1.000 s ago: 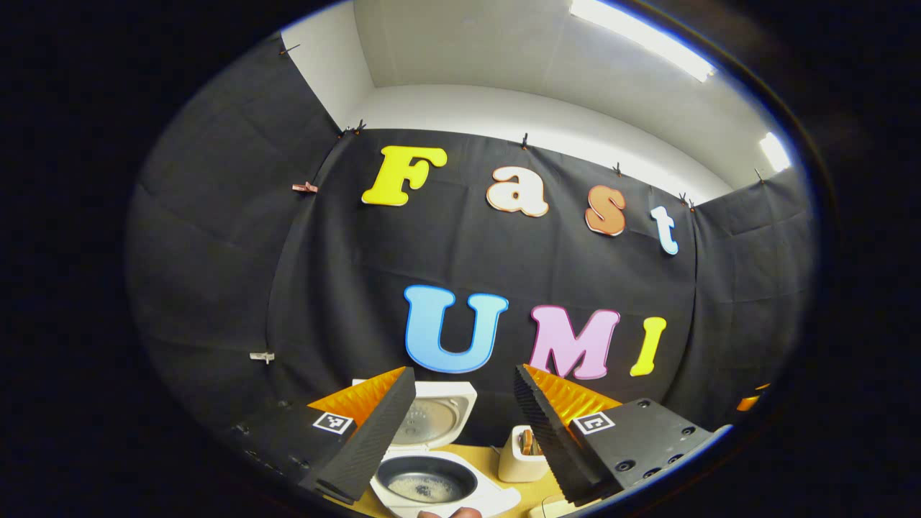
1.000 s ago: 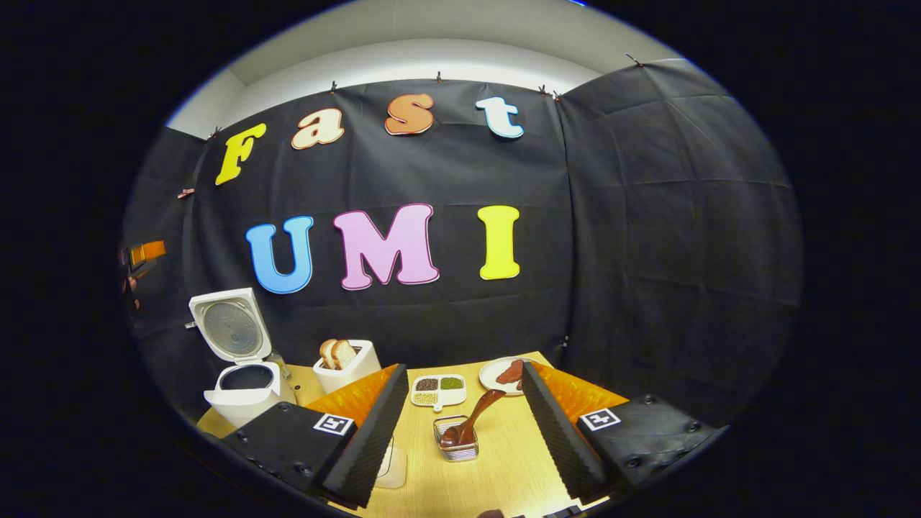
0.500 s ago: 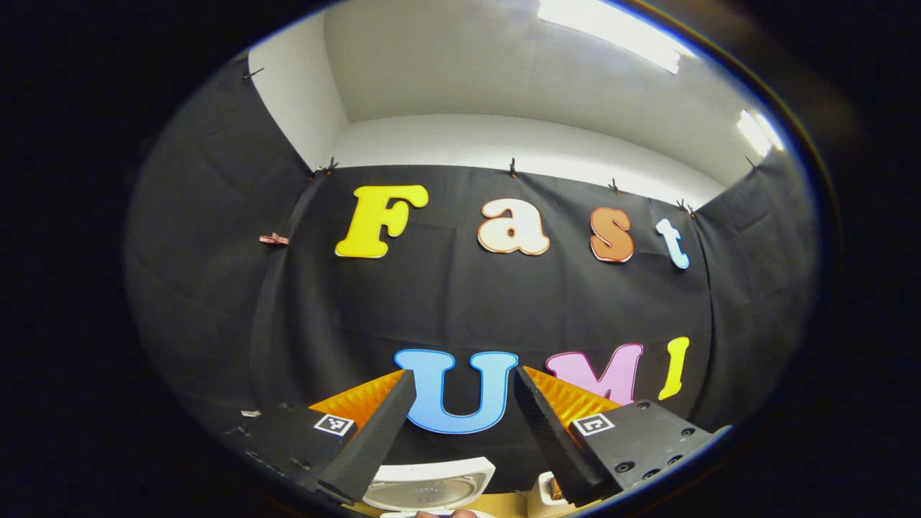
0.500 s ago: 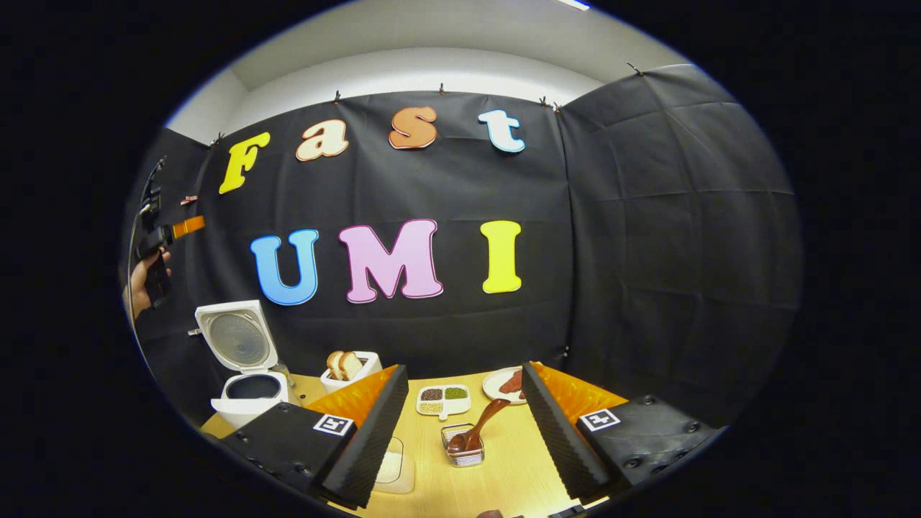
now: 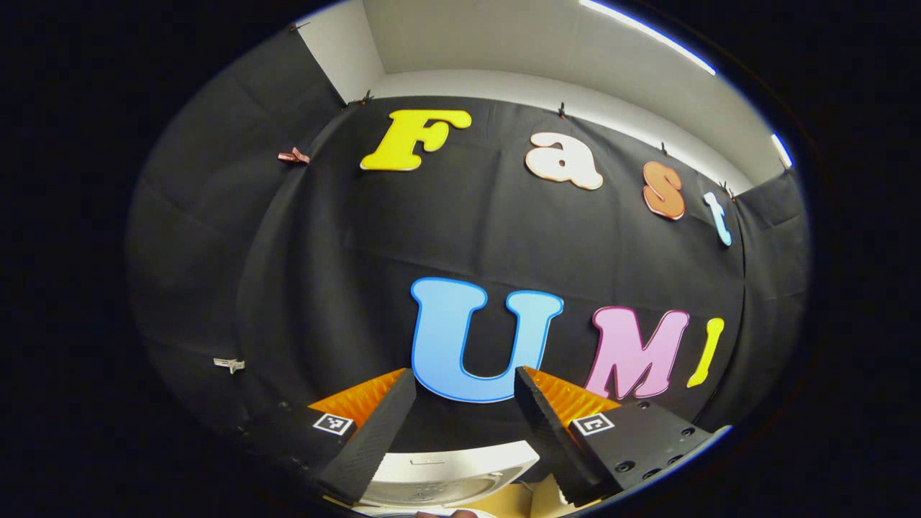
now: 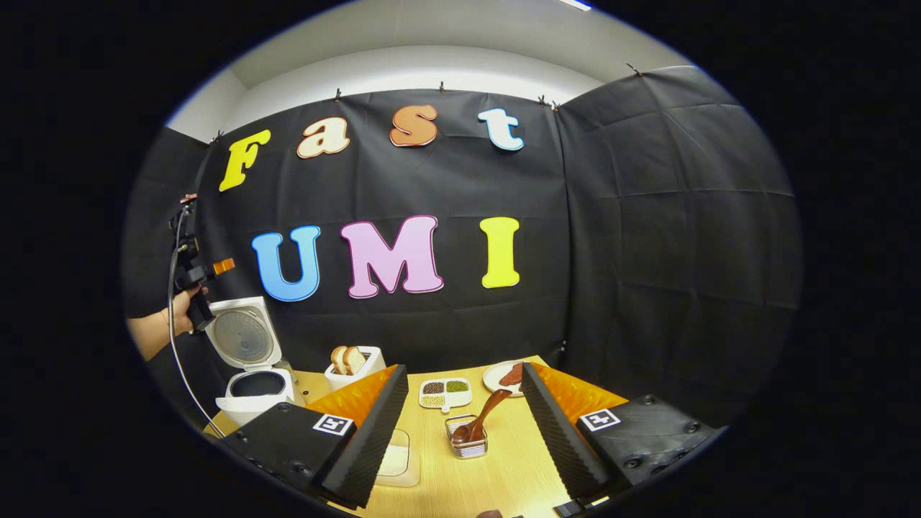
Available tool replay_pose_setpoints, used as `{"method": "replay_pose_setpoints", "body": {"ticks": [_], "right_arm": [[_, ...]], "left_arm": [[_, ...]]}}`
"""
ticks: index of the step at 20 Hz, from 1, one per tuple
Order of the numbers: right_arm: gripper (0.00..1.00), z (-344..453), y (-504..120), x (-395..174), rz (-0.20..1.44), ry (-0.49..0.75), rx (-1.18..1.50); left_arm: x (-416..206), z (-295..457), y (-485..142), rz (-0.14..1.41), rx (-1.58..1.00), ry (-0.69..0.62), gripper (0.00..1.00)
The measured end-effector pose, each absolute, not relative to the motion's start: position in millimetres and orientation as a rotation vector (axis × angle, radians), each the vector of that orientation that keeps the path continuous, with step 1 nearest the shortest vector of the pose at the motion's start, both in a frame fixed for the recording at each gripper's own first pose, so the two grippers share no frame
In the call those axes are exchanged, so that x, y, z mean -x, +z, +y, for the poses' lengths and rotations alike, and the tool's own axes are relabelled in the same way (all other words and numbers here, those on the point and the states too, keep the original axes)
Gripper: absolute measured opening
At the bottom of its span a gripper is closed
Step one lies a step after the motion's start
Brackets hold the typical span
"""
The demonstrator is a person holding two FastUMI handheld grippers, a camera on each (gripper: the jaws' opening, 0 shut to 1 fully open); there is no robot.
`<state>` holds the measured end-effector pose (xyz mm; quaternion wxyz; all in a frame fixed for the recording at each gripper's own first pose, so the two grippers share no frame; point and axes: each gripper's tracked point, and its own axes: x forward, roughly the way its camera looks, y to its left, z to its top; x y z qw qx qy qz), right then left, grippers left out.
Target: Close the left gripper, press the button to open the rice cooker; take a wooden spoon from the chopstick holder with the right hand, scoop a spoonful of rice and pour it into the rice cooker, then put the wooden spoon back into the chopstick holder.
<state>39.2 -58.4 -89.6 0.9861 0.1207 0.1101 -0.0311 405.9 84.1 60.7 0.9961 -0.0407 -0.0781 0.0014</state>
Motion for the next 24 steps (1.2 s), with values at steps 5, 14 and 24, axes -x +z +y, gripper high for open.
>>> {"method": "replay_pose_setpoints", "body": {"ticks": [5, 14, 24], "right_arm": [[0.98, -55.4, -93.9, -30.8, 0.232, -0.071, -0.236], [0.98, -65.6, -97.7, -29.7, 0.249, -0.064, -0.263], [0.98, -61.1, -97.4, -48.8, 0.251, 0.033, -0.29]], "left_arm": [[-435.3, 88.2, 3.2, 0.025, 0.029, 0.069, 0.95], [-404.5, 79.6, -24.9, 0.158, -0.059, 0.163, 0.97], [-304.5, 38.6, -103.6, 0.343, -0.007, 0.258, 0.96]]}}
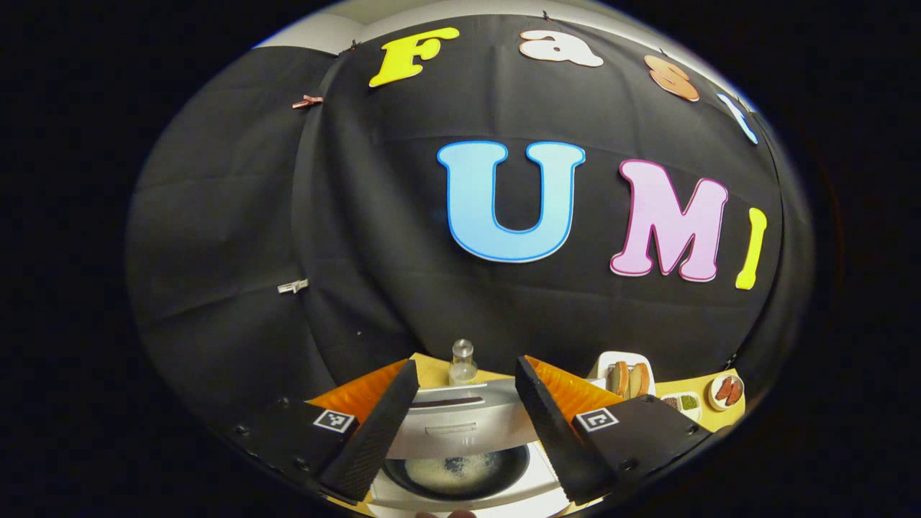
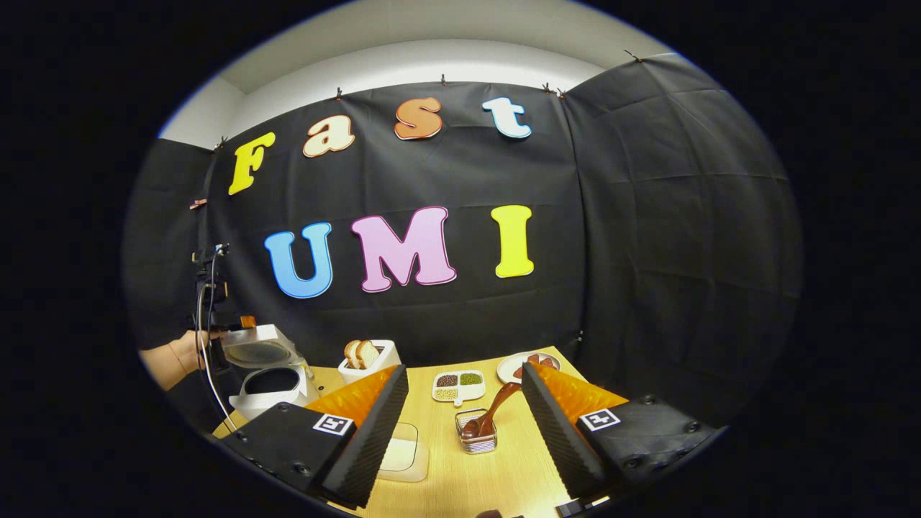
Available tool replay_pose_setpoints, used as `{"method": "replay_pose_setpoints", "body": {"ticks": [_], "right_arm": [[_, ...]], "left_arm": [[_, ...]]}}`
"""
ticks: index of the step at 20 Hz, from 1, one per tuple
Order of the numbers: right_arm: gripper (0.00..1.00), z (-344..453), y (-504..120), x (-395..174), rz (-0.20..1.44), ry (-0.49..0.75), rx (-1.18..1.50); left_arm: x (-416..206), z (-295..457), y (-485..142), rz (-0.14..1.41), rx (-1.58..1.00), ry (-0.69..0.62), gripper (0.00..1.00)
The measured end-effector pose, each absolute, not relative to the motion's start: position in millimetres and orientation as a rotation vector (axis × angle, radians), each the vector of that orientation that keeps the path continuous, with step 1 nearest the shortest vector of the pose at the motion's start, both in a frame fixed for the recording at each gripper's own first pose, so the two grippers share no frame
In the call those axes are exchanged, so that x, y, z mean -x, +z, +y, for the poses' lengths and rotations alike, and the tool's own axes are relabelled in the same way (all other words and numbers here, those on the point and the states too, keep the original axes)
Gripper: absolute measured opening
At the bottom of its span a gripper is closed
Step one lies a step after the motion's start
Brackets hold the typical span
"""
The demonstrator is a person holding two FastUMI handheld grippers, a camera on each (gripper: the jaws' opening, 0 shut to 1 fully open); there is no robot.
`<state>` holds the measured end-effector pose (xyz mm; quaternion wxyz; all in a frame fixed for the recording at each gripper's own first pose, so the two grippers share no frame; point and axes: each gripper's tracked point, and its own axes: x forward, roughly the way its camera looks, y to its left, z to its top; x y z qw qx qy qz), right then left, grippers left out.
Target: Close the left gripper, press the button to open the rice cooker; take a wooden spoon from the chopstick holder with the right hand, scoop a spoonful of rice and pour it into the rice cooker, then put the wooden spoon back into the chopstick holder.
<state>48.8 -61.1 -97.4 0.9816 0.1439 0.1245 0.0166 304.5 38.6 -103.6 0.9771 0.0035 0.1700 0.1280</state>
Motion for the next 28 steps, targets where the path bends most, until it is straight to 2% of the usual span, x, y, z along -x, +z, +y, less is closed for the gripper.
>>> {"method": "replay_pose_setpoints", "body": {"ticks": [3, 7, 28], "right_arm": [[0.98, -54.4, -99.0, -50.7, 0.259, 0.069, -0.301], [0.98, -48.3, -107.3, -52.7, 0.278, 0.095, -0.287], [0.98, -42.2, -117.8, -27.3, 0.319, 0.106, -0.286]], "left_arm": [[-278.8, 45.6, -156.7, 0.459, 0.062, 0.319, 1.0], [-261.4, 32.8, -191.2, 0.455, 0.011, 0.315, 0.96], [-237.2, 25.6, -255.3, 0.524, -0.01, 0.247, 1.0]]}}
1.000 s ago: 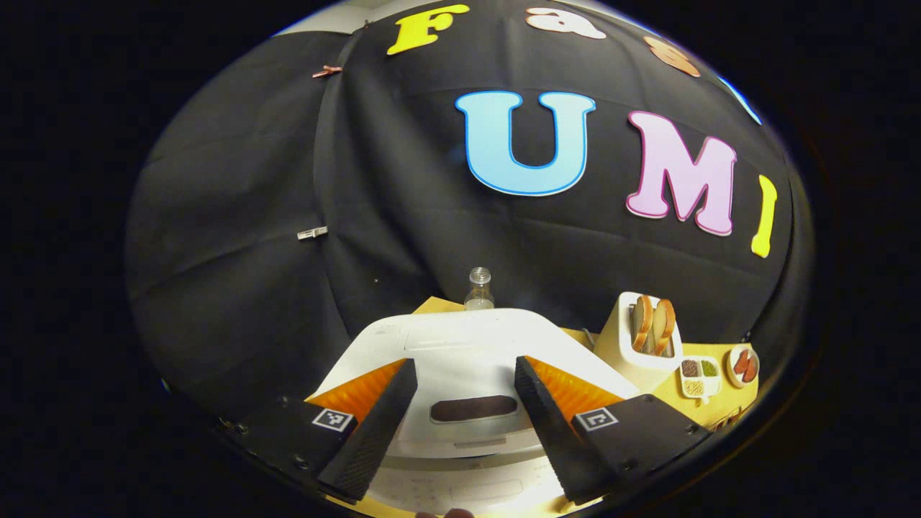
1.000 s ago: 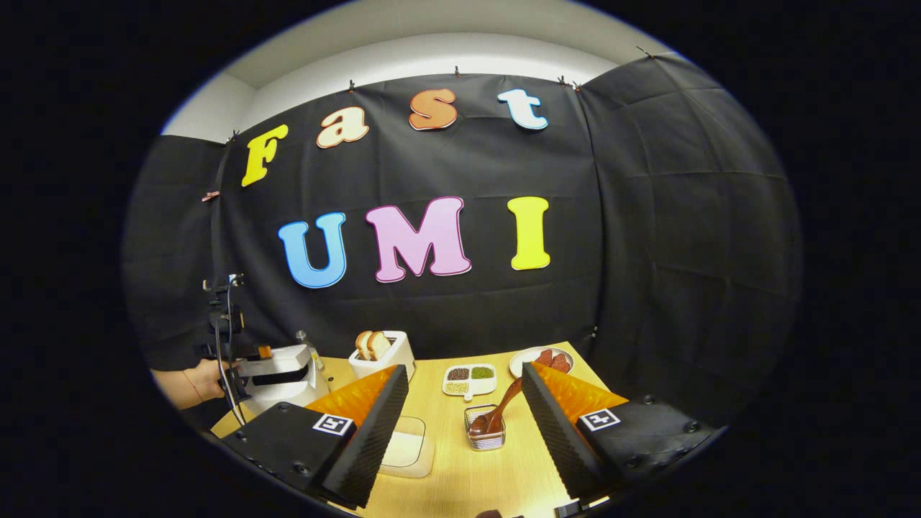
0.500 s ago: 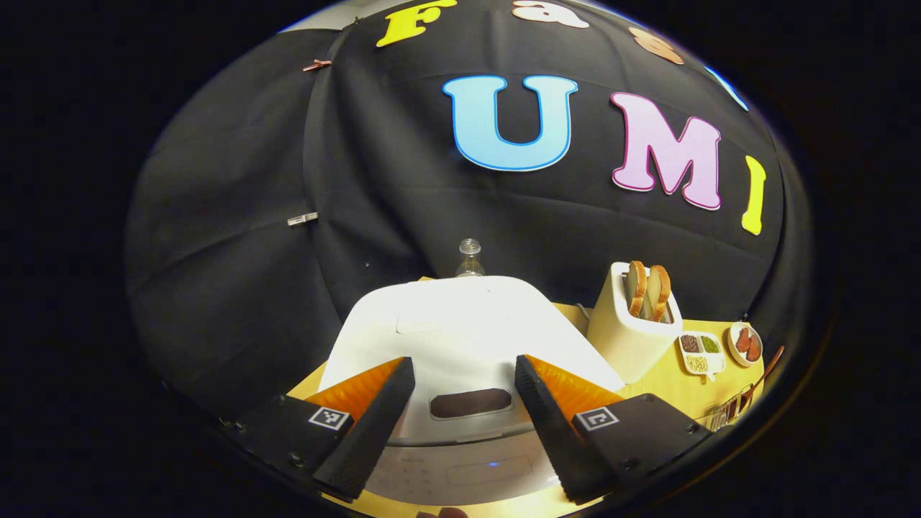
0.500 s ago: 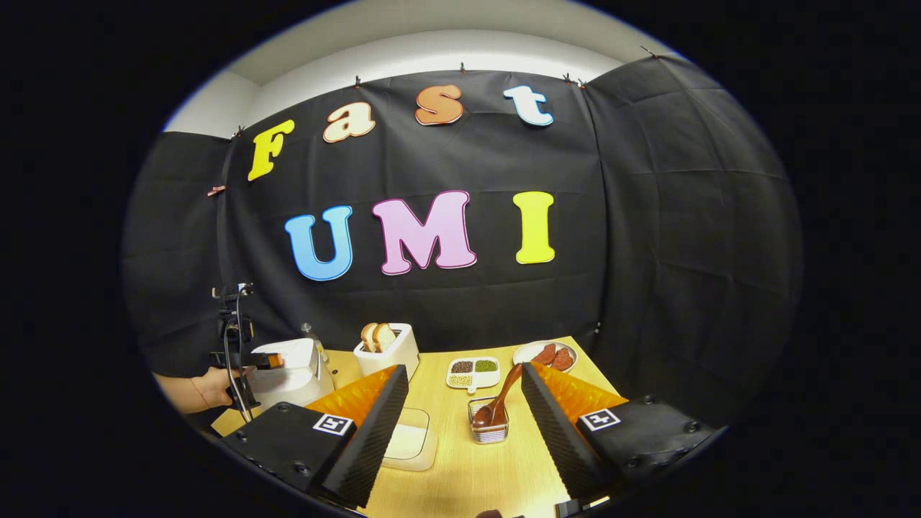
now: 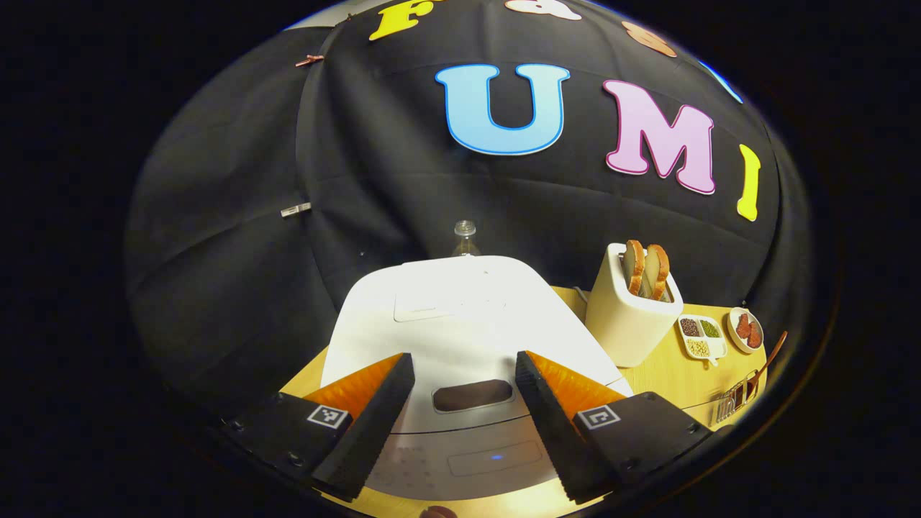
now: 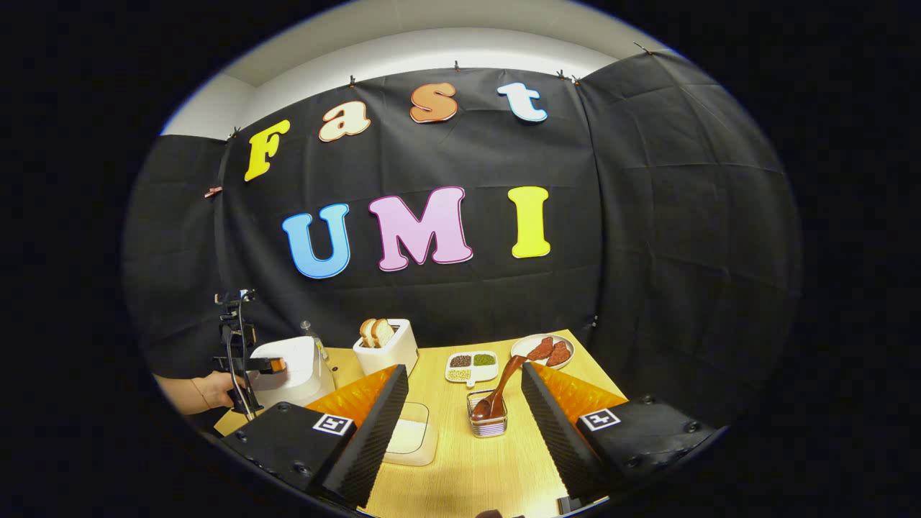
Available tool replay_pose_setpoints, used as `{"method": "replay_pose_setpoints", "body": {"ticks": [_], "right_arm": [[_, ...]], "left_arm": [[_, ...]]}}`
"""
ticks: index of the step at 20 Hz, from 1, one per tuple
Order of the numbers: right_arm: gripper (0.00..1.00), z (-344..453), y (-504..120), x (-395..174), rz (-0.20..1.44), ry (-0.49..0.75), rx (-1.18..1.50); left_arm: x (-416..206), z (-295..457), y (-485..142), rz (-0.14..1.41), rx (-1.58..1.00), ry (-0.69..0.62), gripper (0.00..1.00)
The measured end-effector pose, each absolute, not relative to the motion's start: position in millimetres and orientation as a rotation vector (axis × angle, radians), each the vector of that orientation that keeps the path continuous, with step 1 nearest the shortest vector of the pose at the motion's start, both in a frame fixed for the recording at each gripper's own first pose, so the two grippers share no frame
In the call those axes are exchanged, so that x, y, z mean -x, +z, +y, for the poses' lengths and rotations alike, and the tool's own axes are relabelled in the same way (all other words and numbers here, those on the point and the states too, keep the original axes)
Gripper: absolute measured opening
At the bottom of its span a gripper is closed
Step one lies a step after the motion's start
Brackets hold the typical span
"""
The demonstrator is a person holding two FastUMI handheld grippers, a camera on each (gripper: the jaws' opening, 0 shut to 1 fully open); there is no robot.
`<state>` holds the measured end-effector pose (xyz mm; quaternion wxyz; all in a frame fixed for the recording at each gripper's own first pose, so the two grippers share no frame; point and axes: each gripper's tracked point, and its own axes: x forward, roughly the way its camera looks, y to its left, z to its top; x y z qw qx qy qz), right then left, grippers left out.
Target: Close the left gripper, press the button to open the rice cooker; take a wooden spoon from the chopstick holder with the right hand, scoop a spoonful of rice and pour it into the rice cooker, then put the wooden spoon back into the chopstick holder.
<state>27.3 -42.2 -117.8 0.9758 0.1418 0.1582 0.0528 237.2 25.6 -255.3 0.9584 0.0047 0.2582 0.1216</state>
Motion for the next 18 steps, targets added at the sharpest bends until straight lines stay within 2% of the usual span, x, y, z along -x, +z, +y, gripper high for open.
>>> {"method": "replay_pose_setpoints", "body": {"ticks": [14, 18], "right_arm": [[0.98, -28.2, -117.2, -14.3, 0.326, 0.124, -0.284], [0.98, -24.6, -111.6, -14.0, 0.317, 0.128, -0.286]], "left_arm": [[-236.5, 22.8, -254.8, 0.483, -0.046, 0.238, 1.0], [-237.1, 18.7, -245.0, 0.477, -0.064, 0.214, 0.95]]}}
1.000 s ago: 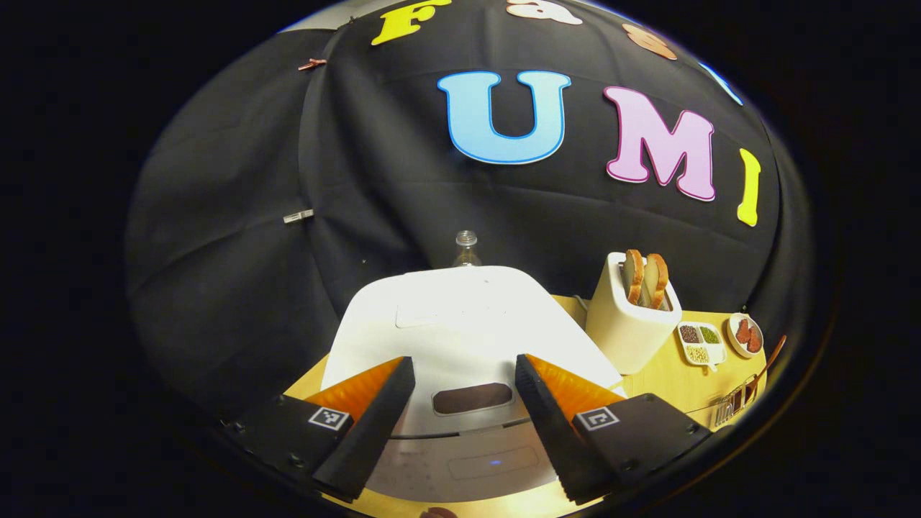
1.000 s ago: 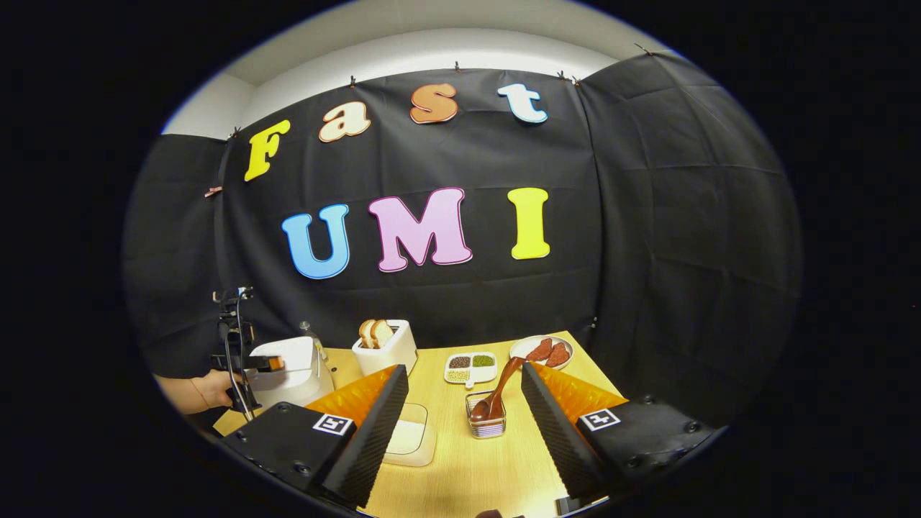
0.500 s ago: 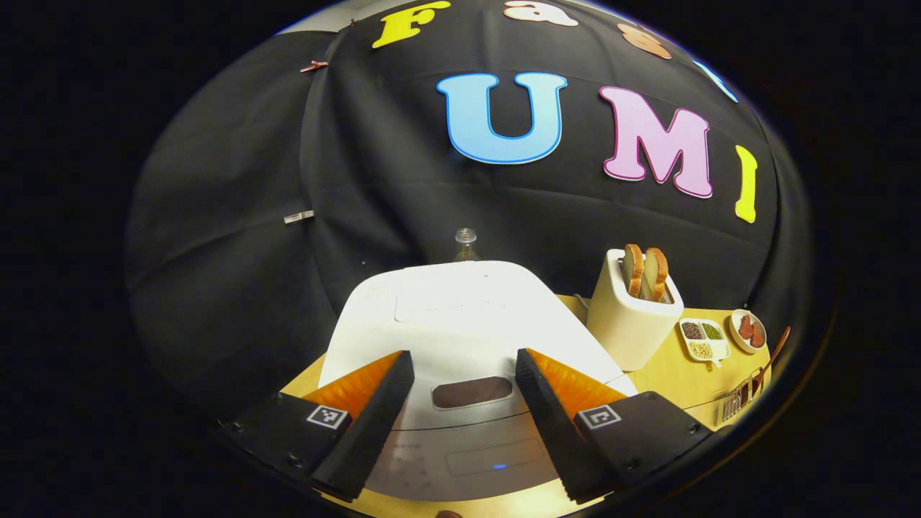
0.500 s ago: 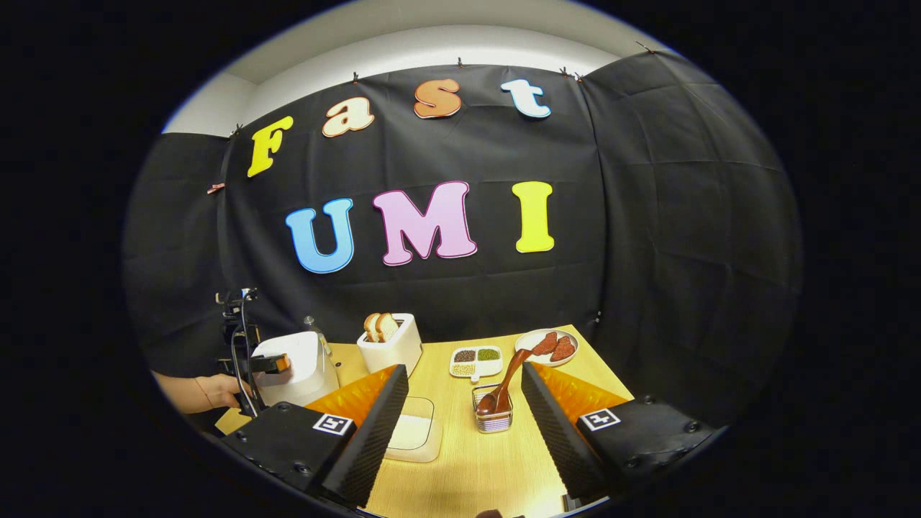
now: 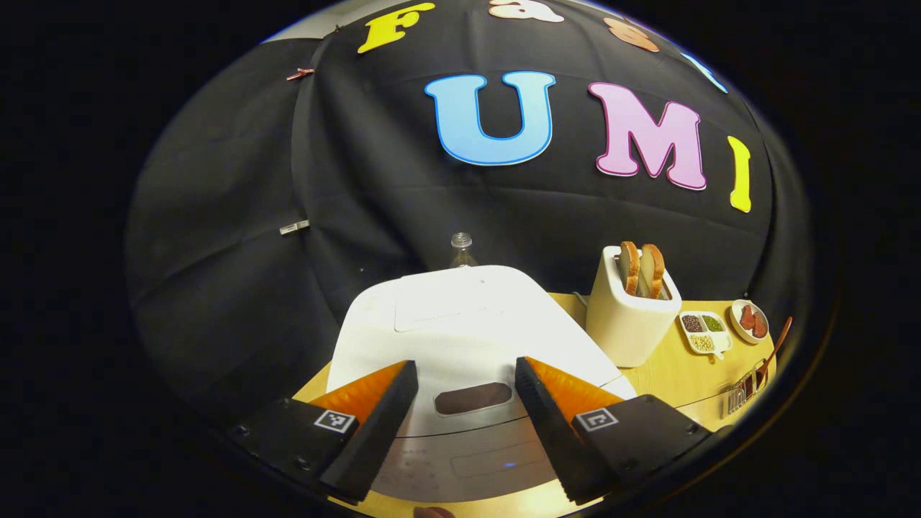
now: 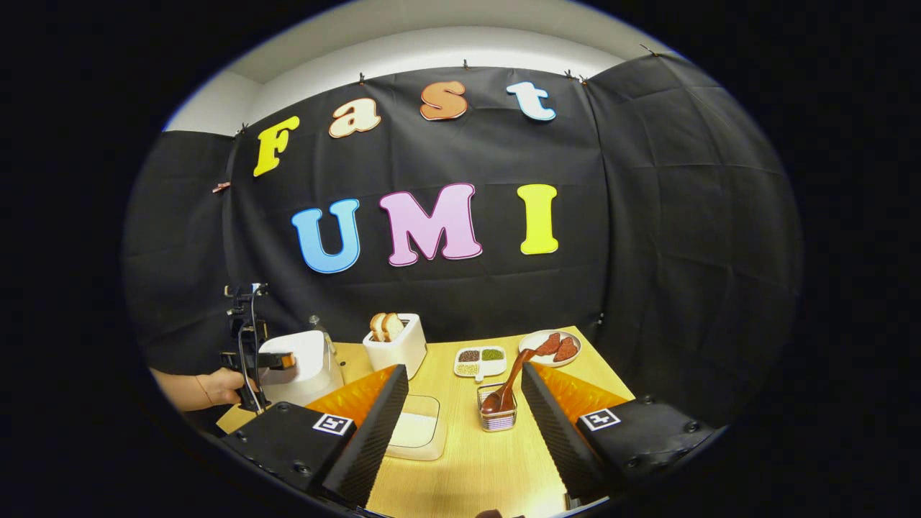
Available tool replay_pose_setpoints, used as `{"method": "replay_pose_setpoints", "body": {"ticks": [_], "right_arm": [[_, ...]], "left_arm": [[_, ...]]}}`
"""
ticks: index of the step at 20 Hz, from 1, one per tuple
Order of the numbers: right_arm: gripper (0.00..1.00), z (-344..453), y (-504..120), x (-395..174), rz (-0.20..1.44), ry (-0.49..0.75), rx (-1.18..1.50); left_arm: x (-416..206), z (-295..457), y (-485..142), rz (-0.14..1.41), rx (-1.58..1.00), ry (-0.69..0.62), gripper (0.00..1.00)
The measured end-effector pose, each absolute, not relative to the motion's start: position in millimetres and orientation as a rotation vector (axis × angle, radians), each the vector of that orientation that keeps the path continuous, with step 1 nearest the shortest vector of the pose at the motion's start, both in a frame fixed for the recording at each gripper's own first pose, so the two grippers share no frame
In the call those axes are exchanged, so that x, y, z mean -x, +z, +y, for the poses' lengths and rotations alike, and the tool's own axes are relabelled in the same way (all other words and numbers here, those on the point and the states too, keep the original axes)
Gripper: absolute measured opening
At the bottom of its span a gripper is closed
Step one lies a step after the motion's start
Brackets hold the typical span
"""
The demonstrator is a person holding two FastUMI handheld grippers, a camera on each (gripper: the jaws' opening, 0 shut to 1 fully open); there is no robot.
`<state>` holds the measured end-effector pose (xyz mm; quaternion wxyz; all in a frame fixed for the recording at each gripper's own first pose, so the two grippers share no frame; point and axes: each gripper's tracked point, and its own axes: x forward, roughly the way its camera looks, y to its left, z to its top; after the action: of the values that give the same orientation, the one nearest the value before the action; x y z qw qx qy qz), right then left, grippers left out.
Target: Close the left gripper, press the button to open the rice cooker; take a wooden spoon from the chopstick holder with the right hand, scoop a spoonful of rice and pour it into the rice cooker, then put the wooden spoon back into the chopstick holder.
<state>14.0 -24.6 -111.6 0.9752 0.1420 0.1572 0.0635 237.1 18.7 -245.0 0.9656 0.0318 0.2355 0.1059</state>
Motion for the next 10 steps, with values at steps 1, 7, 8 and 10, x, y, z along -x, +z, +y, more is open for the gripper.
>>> {"method": "replay_pose_setpoints", "body": {"ticks": [1, 7, 8, 10], "right_arm": [[0.98, -23.6, -110.6, -14.2, 0.315, 0.128, -0.286], [0.98, -15.5, -105.9, -18.5, 0.303, 0.142, -0.273], [0.98, -14.6, -104.4, -20.1, 0.298, 0.142, -0.271], [0.98, -12.5, -101.3, -23.9, 0.289, 0.143, -0.259]], "left_arm": [[-235.9, 16.8, -241.6, 0.47, -0.063, 0.202, 0.94], [-226.6, 14.1, -200.0, 0.341, -0.046, 0.146, 0.96], [-224.1, 13.4, -190.2, 0.304, -0.034, 0.134, 0.96], [-215.3, 10.5, -171.9, 0.246, -0.015, 0.105, 0.96]]}}
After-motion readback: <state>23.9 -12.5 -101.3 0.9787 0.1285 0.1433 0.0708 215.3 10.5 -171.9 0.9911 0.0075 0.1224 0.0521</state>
